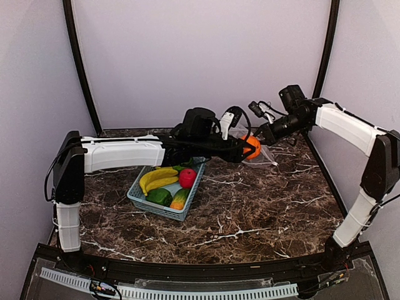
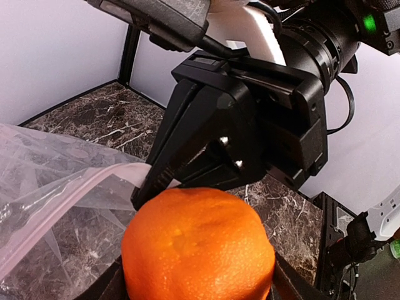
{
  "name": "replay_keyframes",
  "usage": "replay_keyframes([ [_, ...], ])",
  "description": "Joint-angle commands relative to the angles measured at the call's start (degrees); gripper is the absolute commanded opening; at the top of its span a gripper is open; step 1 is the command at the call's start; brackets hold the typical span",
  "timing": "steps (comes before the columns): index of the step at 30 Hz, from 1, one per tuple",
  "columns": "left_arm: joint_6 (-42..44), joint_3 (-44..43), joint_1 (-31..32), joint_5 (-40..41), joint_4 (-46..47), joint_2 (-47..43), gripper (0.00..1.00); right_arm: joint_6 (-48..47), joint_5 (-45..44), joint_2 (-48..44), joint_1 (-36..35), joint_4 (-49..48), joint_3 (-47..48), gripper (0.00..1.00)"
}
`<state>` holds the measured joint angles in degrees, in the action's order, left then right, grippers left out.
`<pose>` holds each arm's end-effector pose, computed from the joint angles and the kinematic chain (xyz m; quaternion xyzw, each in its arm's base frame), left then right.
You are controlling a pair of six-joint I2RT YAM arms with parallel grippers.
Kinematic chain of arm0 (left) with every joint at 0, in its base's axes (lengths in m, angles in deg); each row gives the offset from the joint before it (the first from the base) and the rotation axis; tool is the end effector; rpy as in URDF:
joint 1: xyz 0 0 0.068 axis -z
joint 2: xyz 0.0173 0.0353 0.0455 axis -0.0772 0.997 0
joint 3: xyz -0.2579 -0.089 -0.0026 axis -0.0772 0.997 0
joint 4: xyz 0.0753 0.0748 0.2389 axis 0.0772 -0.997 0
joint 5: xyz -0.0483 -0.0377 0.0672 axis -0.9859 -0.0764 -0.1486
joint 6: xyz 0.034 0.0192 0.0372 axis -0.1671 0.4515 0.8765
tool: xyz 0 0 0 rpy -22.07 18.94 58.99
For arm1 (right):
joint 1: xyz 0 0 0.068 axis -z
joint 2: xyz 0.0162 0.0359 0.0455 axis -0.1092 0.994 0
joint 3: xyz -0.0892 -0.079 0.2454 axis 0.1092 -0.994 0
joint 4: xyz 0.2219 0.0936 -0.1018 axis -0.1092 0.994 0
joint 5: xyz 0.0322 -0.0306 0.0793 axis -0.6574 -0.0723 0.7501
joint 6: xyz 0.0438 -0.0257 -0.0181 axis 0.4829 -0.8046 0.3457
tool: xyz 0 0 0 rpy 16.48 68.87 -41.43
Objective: Place the food in the zip-top bag and seal the zipper
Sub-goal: Place the fake fruit in the zipper food storage bag.
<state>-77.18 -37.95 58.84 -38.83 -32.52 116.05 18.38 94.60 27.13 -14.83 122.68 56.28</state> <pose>0.2798 -0.4030 0.2992 0.3078 0.7126 -0.4263 0.4645 0.3279 0.1490 0.3187 -0.3547 0.8325 0.3161 0.2851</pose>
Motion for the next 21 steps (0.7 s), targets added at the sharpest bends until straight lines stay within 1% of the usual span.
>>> replay_keyframes([
  [1,-1.3,-2.0,-0.5,7.8,-1.5,1.9,0.31,2.3,5.2,-3.8,-0.4,0.2,1.9,0.00],
  [5,-1.6,-0.7,-0.7,8.2,-1.0,2.1,0.30,3.2,4.3,-4.7,0.3,-0.8,1.4,0.00],
  [8,-1.6,1.1,-0.8,5.0,2.2,1.7,0.32,3.6,4.2,-4.3,1.4,-1.1,1.1,0.00],
  [11,-2.5,3.1,-0.7,2.1,6.0,1.2,0.33,3.7,6.4,-3.8,1.9,-1.0,0.5,0.00],
  [14,-3.5,2.0,-0.7,5.5,4.6,1.8,0.33,3.4,10.9,-4.1,1.9,-1.0,-0.3,0.00],
  [18,-5.3,-1.4,-1.1,11.5,0.8,3.2,0.30,3.5,13.5,-5.3,1.9,-1.4,-0.9,0.00],
  [21,-8.4,-2.9,-2.0,13.7,0.2,4.1,0.32,4.0,15.5,-6.1,1.9,-1.5,-1.0,0.00],
])
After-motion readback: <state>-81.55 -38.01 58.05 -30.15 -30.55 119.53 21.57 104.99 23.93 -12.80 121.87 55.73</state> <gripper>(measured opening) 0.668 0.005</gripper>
